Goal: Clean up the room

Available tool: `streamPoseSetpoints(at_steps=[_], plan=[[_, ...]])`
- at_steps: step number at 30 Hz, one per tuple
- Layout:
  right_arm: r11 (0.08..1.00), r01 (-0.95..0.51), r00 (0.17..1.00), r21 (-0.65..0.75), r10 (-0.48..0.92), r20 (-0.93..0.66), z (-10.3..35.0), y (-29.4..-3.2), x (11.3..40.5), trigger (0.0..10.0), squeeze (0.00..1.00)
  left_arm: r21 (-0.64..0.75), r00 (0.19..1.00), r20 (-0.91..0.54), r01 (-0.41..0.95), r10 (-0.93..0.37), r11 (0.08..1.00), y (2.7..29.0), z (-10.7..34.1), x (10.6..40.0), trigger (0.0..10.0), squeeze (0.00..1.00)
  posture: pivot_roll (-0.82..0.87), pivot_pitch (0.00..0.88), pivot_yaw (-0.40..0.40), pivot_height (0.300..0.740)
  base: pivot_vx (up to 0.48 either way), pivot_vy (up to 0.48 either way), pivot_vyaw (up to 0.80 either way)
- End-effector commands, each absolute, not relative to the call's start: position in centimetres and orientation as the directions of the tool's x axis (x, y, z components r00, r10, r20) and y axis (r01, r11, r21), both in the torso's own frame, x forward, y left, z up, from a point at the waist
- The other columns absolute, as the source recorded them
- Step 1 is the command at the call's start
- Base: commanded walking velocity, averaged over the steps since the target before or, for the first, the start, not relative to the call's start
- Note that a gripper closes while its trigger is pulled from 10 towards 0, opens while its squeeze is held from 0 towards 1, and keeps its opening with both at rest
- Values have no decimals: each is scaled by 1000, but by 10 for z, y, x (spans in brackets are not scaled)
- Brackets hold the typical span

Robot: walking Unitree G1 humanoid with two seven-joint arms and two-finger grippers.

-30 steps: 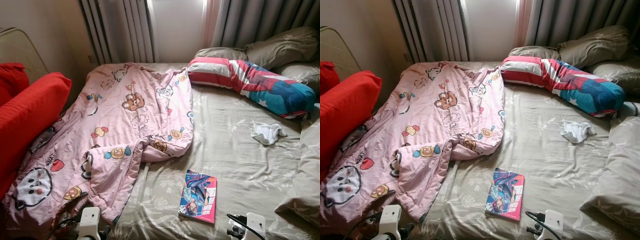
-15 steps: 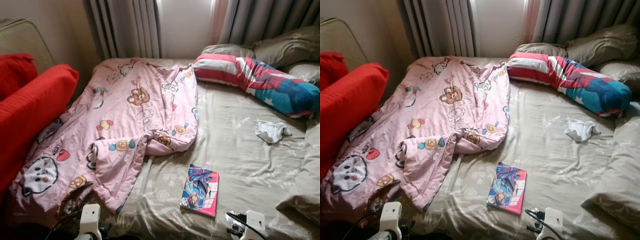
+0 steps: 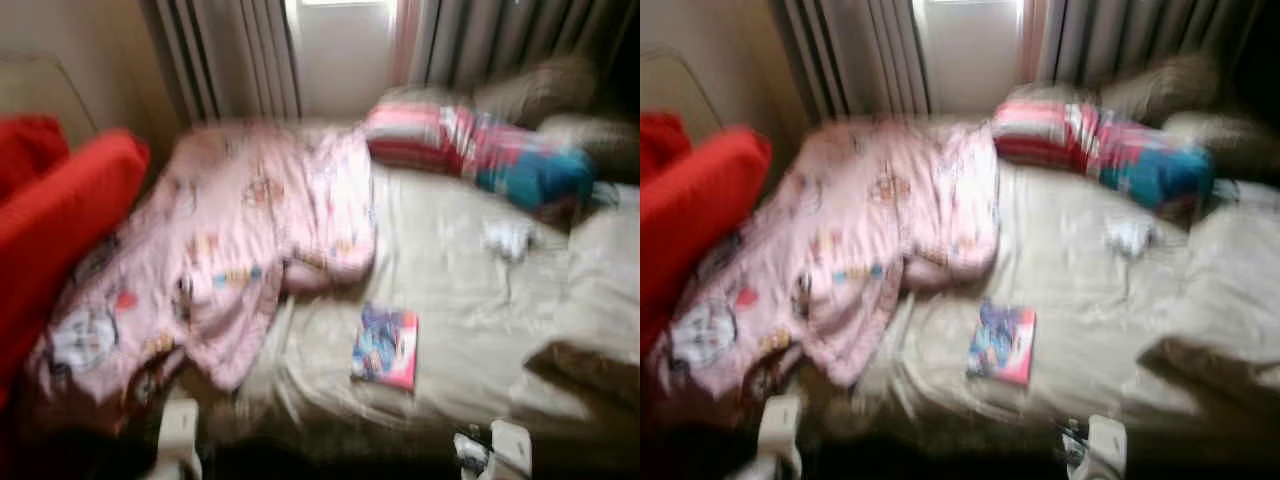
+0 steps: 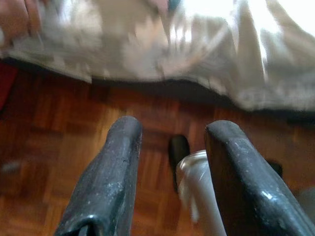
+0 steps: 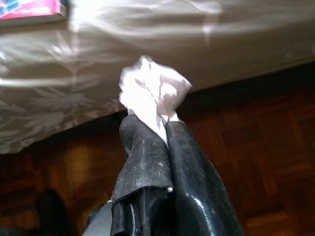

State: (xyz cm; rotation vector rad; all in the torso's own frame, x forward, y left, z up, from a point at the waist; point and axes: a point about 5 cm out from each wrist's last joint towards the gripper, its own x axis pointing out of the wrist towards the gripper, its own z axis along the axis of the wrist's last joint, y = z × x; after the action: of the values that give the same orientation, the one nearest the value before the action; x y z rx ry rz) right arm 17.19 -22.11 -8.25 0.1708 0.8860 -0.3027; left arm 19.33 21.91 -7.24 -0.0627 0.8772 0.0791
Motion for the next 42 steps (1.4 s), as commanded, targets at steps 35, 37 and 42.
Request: streamPoseSetpoints(at_steps=[35, 37, 42], plan=[[961, 275, 594, 24, -150, -790, -82, -216, 175, 10000, 0, -9, 639, -767, -112, 65, 994, 225, -69, 197, 10000, 0, -93, 0, 39, 740, -207, 0, 113], [961, 276, 596, 28, -149, -789, -82, -216, 175, 10000, 0, -12, 639, -767, -115, 65, 993, 225, -69, 197, 10000, 0, -94, 0, 40, 740, 0, 0, 800], [961, 276, 597, 29, -148, -788, -82, -216, 175, 10000, 0, -8, 638, -767, -110, 65, 994, 225, -69, 197, 10000, 0, -94, 0, 41, 740, 0, 0, 800]])
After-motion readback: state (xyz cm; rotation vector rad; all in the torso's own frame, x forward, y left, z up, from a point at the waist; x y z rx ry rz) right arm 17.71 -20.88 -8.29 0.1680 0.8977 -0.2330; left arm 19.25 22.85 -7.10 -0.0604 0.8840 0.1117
